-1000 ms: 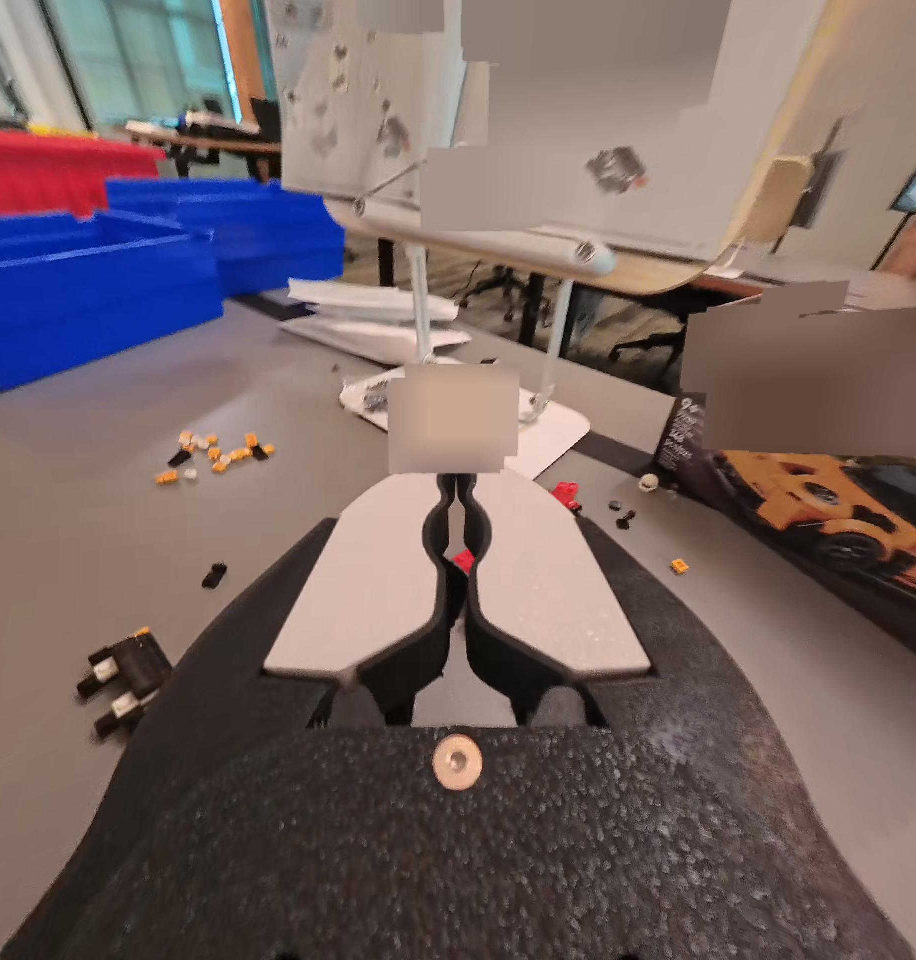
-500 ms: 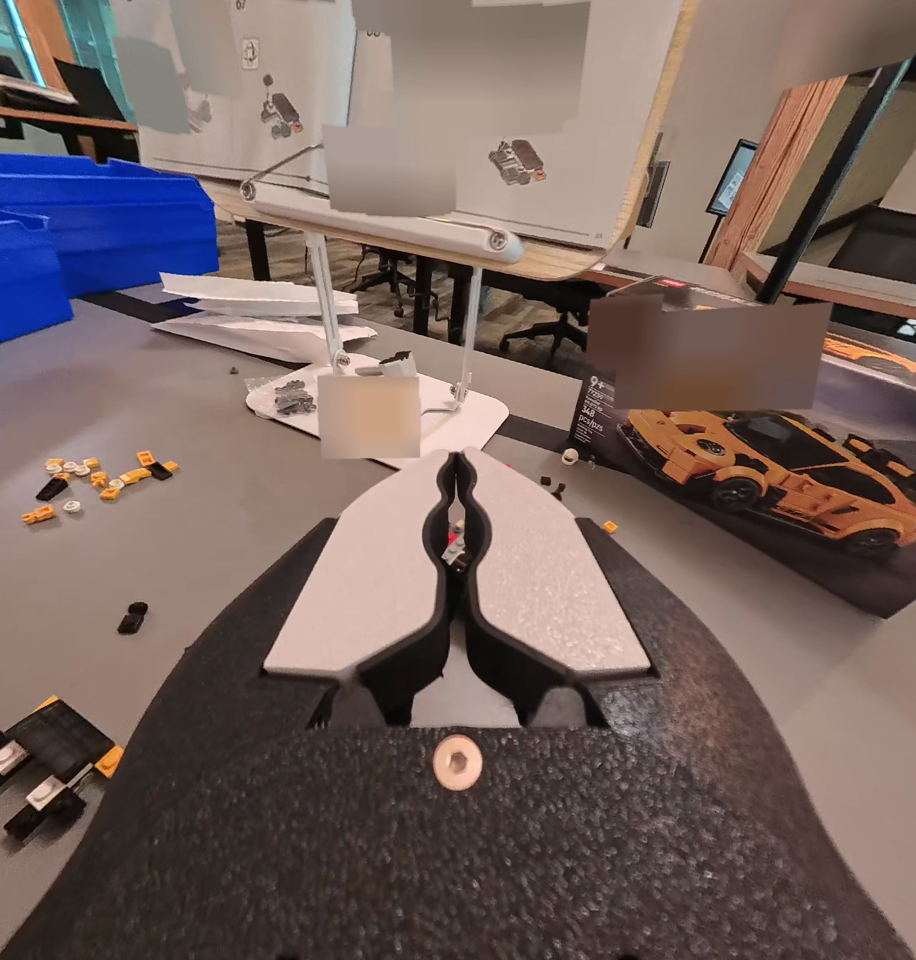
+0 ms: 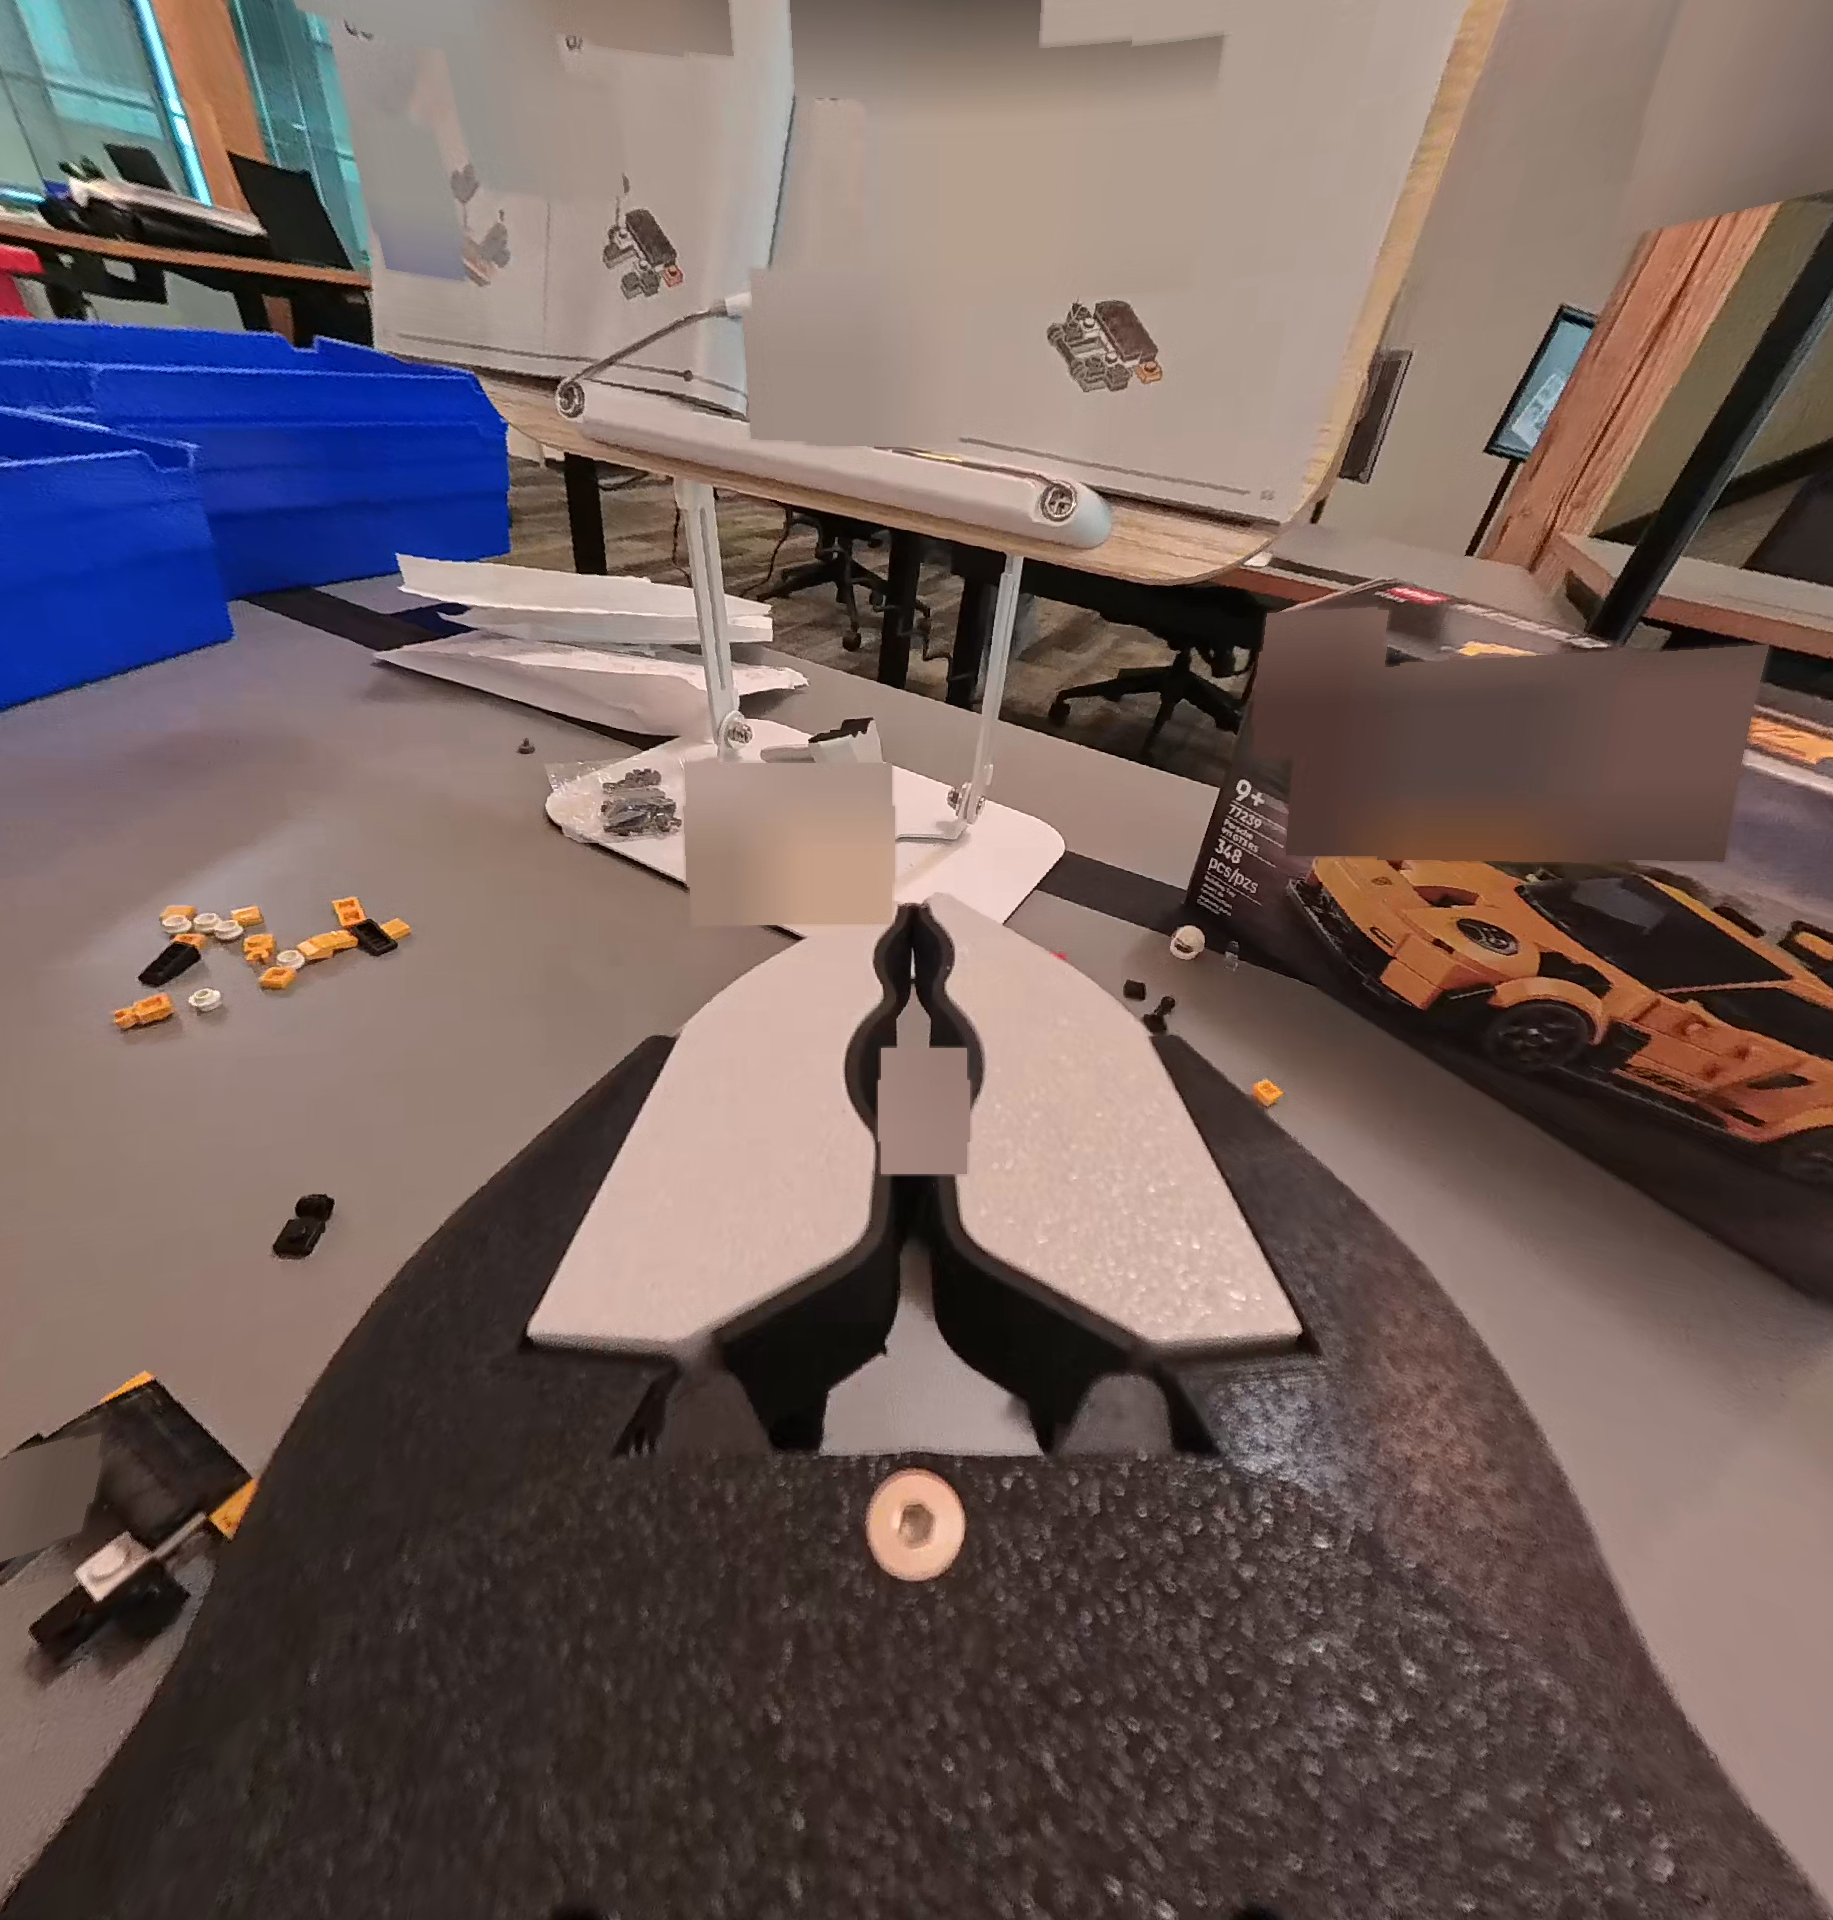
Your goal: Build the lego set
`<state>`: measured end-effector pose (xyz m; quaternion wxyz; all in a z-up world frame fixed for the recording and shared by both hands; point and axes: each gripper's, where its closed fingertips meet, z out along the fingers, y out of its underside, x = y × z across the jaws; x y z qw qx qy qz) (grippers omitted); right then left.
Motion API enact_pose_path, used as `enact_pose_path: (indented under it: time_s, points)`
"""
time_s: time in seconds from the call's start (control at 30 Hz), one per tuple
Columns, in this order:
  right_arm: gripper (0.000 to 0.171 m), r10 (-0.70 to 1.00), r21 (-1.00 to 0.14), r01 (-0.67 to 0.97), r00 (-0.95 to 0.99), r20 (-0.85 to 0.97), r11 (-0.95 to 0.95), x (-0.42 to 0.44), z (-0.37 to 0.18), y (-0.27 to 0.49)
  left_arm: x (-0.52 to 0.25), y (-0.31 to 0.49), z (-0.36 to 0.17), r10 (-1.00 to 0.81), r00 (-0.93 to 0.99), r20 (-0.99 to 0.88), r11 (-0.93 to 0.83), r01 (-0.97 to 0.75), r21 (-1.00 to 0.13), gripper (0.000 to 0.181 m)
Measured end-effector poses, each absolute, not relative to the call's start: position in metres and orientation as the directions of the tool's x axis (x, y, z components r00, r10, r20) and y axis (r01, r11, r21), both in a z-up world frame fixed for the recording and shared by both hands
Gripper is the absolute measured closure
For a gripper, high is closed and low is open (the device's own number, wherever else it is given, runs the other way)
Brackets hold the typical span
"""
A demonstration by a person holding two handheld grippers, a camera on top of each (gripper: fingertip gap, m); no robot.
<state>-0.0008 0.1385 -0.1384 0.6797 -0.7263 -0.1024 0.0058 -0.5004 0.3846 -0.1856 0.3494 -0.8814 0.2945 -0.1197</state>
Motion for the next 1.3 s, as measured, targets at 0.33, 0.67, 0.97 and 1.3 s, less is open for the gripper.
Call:
enact_pose_path:
  time_s: [0.33,0.67,0.97,1.3]
  points:
    - [0.171,0.190,-0.991,0.098,0.979,0.080,-0.086,0.011,-0.143,0.131,-0.487,0.421,-0.254,-0.512,0.858,0.047,-0.744,-0.415,-0.524,0.158]
    - [0.171,0.202,-0.992,0.109,0.975,0.094,-0.063,0.009,-0.131,0.124,-0.496,0.421,-0.259,-0.538,0.838,-0.085,-0.693,-0.498,-0.522,0.178]
    - [0.171,0.315,-0.987,0.153,0.940,0.130,-0.049,-0.001,-0.115,0.120,-0.468,0.362,-0.145,-0.636,0.761,-0.126,-0.414,-0.475,-0.777,0.178]
    - [0.170,0.693,-0.964,0.265,0.691,0.205,0.021,-0.096,-0.118,0.119,-0.242,0.179,-0.105,-0.969,0.203,-0.141,-0.001,-0.575,-0.818,0.180]
